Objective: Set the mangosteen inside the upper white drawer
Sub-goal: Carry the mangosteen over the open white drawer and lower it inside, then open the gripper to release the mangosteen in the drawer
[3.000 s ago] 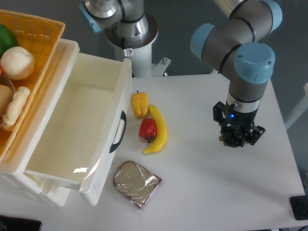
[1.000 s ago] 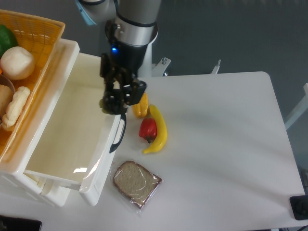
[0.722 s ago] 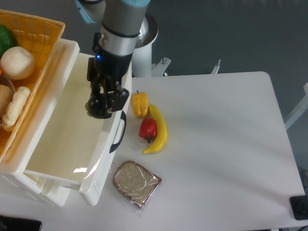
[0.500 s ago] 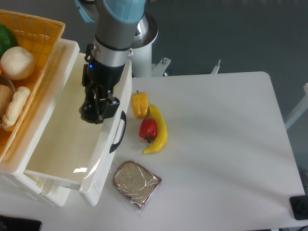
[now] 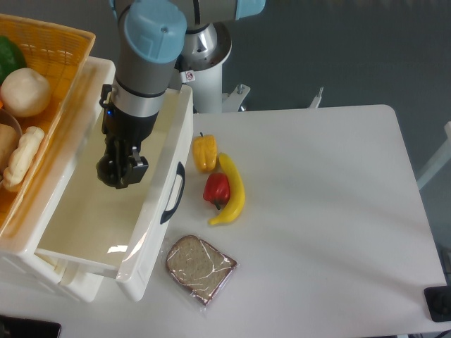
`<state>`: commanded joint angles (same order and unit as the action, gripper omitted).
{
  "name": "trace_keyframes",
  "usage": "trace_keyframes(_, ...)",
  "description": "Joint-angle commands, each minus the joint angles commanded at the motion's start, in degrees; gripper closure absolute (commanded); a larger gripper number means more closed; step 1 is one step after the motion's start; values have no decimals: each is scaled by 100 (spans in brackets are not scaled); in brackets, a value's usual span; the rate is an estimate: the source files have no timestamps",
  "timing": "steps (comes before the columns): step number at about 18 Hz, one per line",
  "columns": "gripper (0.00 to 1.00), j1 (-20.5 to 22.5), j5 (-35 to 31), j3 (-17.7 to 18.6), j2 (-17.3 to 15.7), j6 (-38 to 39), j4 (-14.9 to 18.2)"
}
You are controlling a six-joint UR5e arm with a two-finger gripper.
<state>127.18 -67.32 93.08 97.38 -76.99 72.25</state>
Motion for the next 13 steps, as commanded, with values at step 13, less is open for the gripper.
trace_keyframes(13, 0, 35, 44, -280, 70, 88, -35)
